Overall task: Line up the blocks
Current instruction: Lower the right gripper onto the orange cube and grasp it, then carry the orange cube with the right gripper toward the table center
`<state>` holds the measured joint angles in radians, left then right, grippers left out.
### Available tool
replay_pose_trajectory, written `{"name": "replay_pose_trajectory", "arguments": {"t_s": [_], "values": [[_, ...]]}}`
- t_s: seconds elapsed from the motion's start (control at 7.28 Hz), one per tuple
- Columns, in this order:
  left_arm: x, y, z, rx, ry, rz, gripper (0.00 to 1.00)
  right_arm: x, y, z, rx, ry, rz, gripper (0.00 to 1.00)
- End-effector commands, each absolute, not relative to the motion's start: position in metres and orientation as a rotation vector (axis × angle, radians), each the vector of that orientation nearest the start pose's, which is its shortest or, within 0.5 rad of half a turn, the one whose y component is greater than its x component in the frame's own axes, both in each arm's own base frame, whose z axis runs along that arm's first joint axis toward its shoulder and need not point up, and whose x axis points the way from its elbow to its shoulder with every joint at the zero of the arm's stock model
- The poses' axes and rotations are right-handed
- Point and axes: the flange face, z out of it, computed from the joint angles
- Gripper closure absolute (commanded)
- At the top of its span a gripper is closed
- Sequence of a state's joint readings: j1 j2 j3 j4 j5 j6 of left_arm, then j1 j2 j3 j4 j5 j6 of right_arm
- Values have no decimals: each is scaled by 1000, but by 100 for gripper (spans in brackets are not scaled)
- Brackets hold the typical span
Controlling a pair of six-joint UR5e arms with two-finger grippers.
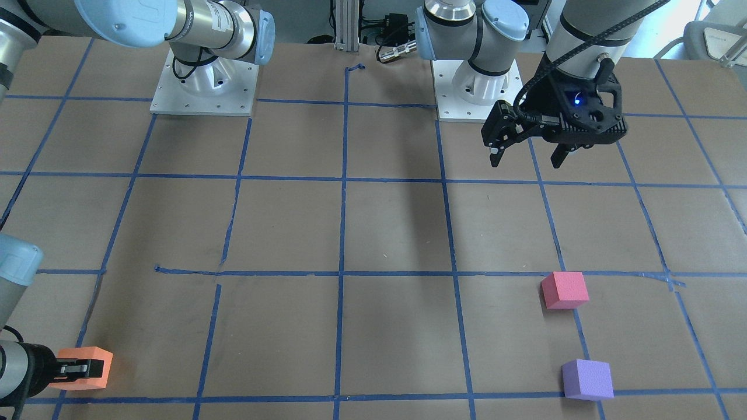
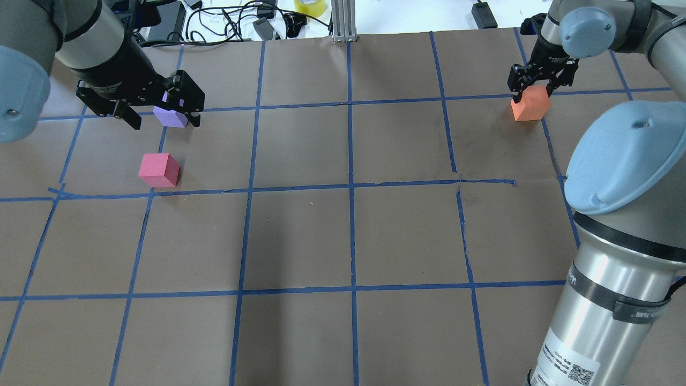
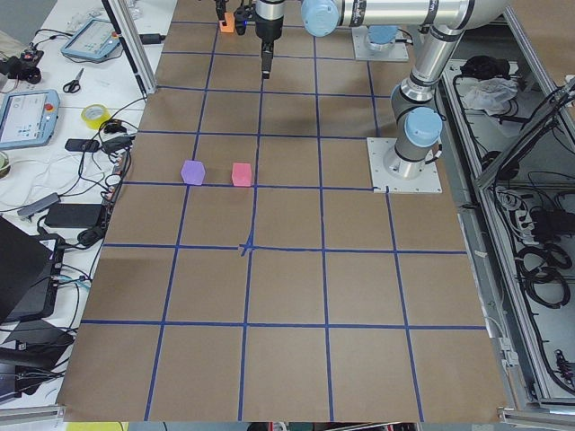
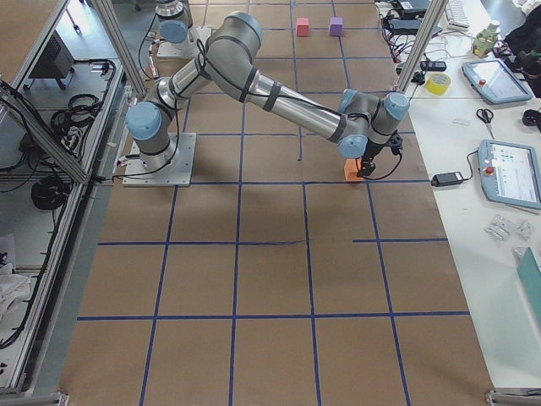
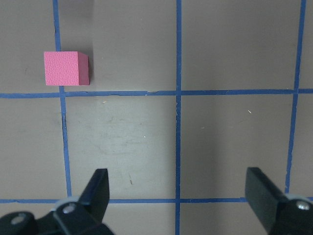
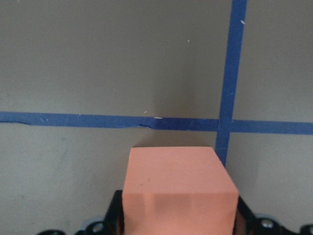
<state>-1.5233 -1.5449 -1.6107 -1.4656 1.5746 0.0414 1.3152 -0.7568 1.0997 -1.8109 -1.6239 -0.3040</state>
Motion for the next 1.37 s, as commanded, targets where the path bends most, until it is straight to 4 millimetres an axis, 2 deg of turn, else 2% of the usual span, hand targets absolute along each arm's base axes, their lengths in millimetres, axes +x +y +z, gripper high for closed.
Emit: {"name": "replay_pose_trajectory", "arguments": {"t_s": [0.0, 0.14, 0.27, 0.41, 0.55, 0.82, 0.96, 1.1, 1.24], "values": [[-110, -495, 492, -10, 3131, -144, 0, -56, -776, 236, -89, 3156, 119, 53], [-109, -496, 491, -10, 3130, -141, 0, 0, -775, 262, -177, 3154, 59, 54], [-108, -496, 493, -15, 3122, -147, 0, 103, -767, 280, -234, 3143, 12, 54], [-104, -497, 495, -25, 3119, -154, 0, 197, -750, 285, -120, 3151, -10, 56], [-102, -498, 496, -32, 3119, -157, 0, 263, -738, 279, -89, 3147, -40, 56], [-97, -499, 497, -13, 3115, -158, 0, 359, -728, 271, -45, 3126, -121, 56], [-93, -499, 497, -13, 3116, -161, 0, 391, -730, 255, -78, 3121, -130, 55], [-93, -499, 496, 22, 3114, -155, 0, 400, -736, 253, -69, 3103, -143, 53], [-93, -499, 498, 23, 3113, -162, 0, 404, -736, 241, -44, 3098, -116, 53]]}}
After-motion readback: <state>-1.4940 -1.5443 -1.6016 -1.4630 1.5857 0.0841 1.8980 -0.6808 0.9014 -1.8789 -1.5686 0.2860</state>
